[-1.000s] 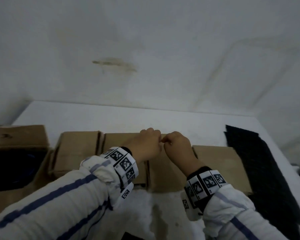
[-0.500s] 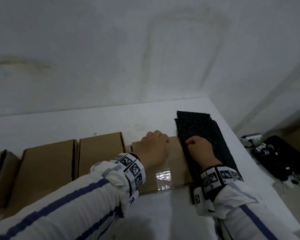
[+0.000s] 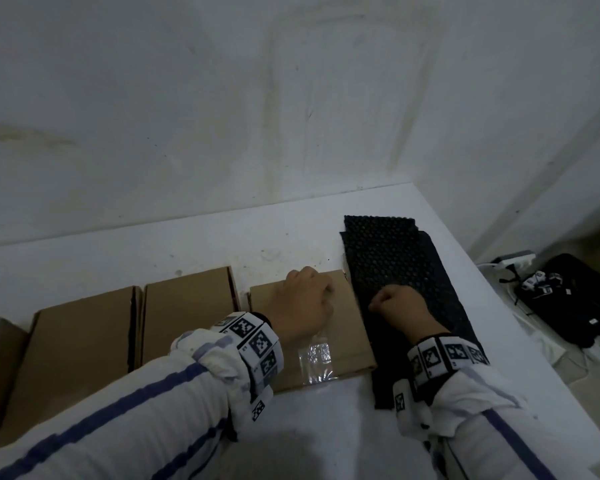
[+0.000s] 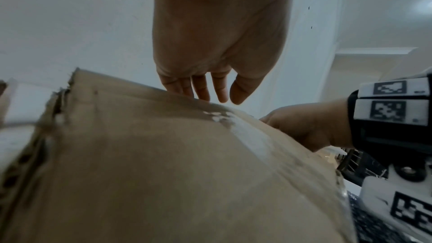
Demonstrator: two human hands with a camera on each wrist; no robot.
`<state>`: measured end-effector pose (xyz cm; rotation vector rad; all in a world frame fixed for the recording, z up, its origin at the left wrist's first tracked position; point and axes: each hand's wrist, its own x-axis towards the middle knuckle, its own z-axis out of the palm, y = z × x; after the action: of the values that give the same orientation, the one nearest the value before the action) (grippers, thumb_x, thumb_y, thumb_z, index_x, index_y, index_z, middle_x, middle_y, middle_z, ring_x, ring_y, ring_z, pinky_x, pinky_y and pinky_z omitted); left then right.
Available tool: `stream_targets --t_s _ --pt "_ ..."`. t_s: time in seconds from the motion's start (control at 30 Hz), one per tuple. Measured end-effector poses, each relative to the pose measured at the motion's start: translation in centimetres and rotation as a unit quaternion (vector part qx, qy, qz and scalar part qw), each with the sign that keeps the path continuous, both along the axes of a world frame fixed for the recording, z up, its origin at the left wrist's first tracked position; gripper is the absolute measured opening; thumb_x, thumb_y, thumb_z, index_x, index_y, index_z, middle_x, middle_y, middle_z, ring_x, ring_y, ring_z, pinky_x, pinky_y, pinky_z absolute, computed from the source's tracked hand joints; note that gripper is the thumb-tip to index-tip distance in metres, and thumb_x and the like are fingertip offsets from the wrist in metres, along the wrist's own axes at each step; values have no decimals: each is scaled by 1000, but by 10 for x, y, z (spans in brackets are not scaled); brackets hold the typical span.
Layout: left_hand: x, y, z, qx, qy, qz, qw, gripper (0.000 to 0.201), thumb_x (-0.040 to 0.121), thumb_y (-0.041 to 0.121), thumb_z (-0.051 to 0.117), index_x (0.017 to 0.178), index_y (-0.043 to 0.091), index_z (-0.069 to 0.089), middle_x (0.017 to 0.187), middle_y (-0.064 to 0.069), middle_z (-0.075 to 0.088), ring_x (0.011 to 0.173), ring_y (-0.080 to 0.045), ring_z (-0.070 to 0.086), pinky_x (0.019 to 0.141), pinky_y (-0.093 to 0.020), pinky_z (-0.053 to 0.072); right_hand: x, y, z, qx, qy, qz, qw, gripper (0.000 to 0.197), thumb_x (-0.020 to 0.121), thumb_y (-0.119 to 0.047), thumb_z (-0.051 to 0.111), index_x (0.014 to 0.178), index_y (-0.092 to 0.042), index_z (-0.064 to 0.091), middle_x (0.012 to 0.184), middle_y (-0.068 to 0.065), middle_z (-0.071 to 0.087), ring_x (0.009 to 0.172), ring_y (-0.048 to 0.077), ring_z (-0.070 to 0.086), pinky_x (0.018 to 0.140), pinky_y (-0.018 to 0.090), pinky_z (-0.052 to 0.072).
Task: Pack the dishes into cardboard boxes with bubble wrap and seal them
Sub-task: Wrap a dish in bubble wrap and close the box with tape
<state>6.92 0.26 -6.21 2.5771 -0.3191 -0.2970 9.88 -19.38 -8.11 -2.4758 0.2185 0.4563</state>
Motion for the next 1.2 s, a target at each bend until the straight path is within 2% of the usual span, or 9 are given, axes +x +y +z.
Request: stream_targets --t_s 0.13,0.3,0.5,0.63,0.77,0.9,1.03,1.13,1.2 --pt "2 -2 11 -98 19 42 994 26 97 36 44 101 15 58 99 -2 57 93 -20 53 82 -34 45 -8 5 35 177 -83 -65 979 27 75 -4 67 54 -16 56 61 -1 57 66 18 55 60 26 42" --pt "-2 -1 41 -275 154 144 938 58 93 62 34 111 15 62 109 -9 64 100 -26 61 93 -40 49 -25 41 77 224 -127 58 964 25 74 -4 70 58 -19 59 64 -3 57 63 10 53 63 23 43" --pt "-15 35 60 -467 137 330 809 16 95 11 45 104 9 59 90 -11 65 76 -22 62 62 -27 50 -36 83 83 162 -157 98 969 10 81 -17 68 78 -26 66 93 -6 58 92 11 56 83 22 43" --pt "-32 86 70 -545 118 358 749 14 98 12 44 102 14 58 97 -4 65 86 -18 62 67 -27 51 -30 100 89 147 -87 17 985 27 83 -26 66 107 -21 56 105 1 53 90 14 55 72 27 44" --pt "-58 149 75 -571 101 372 725 22 98 13 47 117 8 57 108 -6 64 98 -22 60 80 -30 49 -32 150 92 281 55 -22 958 27 84 -26 67 104 -19 52 97 8 59 84 18 59 68 30 49" --pt "-89 209 77 -545 78 414 725 30 98 19 49 125 6 56 118 -11 62 105 -27 60 88 -35 50 -42 213 95 396 81 -17 915 25 84 4 55 92 -19 54 99 18 61 89 32 61 84 44 52" --pt "-122 277 73 -355 33 465 811 45 89 45 60 98 1 63 107 -14 66 98 -31 64 93 -47 51 -61 272 107 395 2 79 915 42 82 11 52 92 -28 60 105 13 61 89 28 61 78 40 54" --pt "-145 321 77 -344 6 487 803 46 87 43 63 77 -1 58 78 -19 63 69 -29 62 67 -44 55 -73 314 117 339 -30 162 926 48 81 11 53 111 -25 63 114 6 59 100 23 59 83 34 53" --pt "-158 347 89 -350 -12 501 791 40 92 38 57 68 7 47 59 -11 47 48 -22 45 43 -27 38 -81 341 124 259 -73 204 941 44 82 4 56 118 -20 61 115 5 58 103 22 57 85 33 52"
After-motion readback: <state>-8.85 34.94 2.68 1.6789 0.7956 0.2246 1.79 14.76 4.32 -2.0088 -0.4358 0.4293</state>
